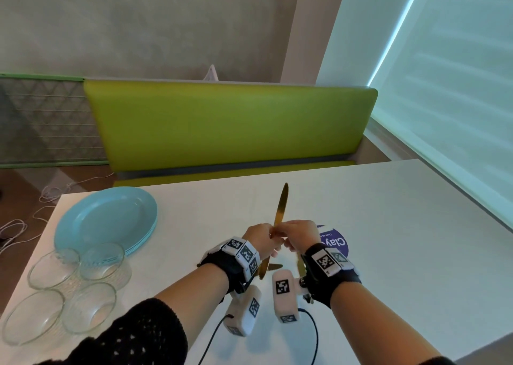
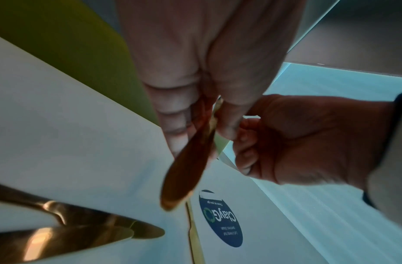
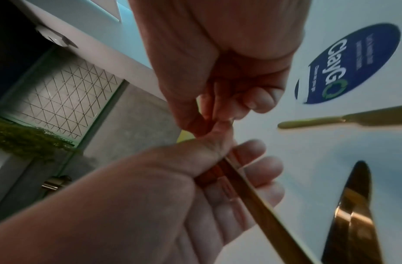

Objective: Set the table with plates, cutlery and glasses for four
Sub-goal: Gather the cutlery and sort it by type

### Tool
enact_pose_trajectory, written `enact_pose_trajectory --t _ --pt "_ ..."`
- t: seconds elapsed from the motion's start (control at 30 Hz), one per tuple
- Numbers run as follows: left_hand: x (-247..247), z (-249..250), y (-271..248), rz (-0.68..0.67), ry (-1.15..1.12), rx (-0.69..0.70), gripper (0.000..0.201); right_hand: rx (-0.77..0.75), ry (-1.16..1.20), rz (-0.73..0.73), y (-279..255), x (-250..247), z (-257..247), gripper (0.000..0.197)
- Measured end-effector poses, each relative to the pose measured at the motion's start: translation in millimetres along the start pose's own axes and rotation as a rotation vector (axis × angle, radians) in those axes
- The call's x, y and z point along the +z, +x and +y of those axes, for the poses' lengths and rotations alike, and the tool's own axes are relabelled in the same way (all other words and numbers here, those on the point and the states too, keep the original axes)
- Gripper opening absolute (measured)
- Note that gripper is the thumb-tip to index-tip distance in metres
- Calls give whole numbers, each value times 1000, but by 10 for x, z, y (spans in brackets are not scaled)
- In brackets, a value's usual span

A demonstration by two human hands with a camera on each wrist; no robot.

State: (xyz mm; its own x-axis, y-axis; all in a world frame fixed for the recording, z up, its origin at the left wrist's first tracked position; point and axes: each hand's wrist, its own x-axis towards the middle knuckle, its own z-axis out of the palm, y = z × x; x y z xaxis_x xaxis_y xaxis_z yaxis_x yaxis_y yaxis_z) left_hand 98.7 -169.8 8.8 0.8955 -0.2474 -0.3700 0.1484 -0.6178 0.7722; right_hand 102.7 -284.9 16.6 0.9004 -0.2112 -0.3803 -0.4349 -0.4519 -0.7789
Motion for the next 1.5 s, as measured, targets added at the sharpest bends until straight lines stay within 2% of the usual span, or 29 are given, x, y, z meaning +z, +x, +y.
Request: enact_pose_trajectory --t 0.1,0.2,0.27,0.4,0.53,0.6,0.73,0.83,0.97,1.07,1.23,1.3,1.43,1.5 --pt "-28 -34 31 25 -132 -57 17 3 68 -43 41 81 -39 12" --pt "-72 -76 60 66 -180 -128 19 -24 1 -93 128 84 -40 11" --pt "-127 -126 103 94 -148 -148 24 -32 -132 -68 246 21 -3 21" --pt "-289 -217 173 95 -110 -165 33 50 -612 33 496 -202 168 37" --pt "-386 -241 209 123 -297 -198 34 137 -863 44 697 -258 489 44" --pt "-399 -249 200 161 -412 -248 28 207 -886 28 730 -206 592 45" --pt "-374 -349 246 191 -340 -235 27 206 -911 -19 815 -29 704 43" --pt "-379 -405 271 187 -356 -227 29 207 -895 20 857 79 732 42" --pt "-401 -454 275 170 -327 -214 32 206 -862 100 862 97 718 23" --pt "-422 -468 271 127 -315 -220 31 190 -861 129 854 77 700 20" --pt "-455 -467 300 116 -334 -231 21 79 -993 89 745 55 598 22" --pt "-477 -462 310 140 -344 -226 23 -17 -1044 83 712 38 490 22" --pt "-547 -429 336 243 -303 -222 25 -361 -1224 25 629 62 204 28" --pt "-577 -419 343 251 -233 -219 29 -541 -1308 -31 551 116 70 29"
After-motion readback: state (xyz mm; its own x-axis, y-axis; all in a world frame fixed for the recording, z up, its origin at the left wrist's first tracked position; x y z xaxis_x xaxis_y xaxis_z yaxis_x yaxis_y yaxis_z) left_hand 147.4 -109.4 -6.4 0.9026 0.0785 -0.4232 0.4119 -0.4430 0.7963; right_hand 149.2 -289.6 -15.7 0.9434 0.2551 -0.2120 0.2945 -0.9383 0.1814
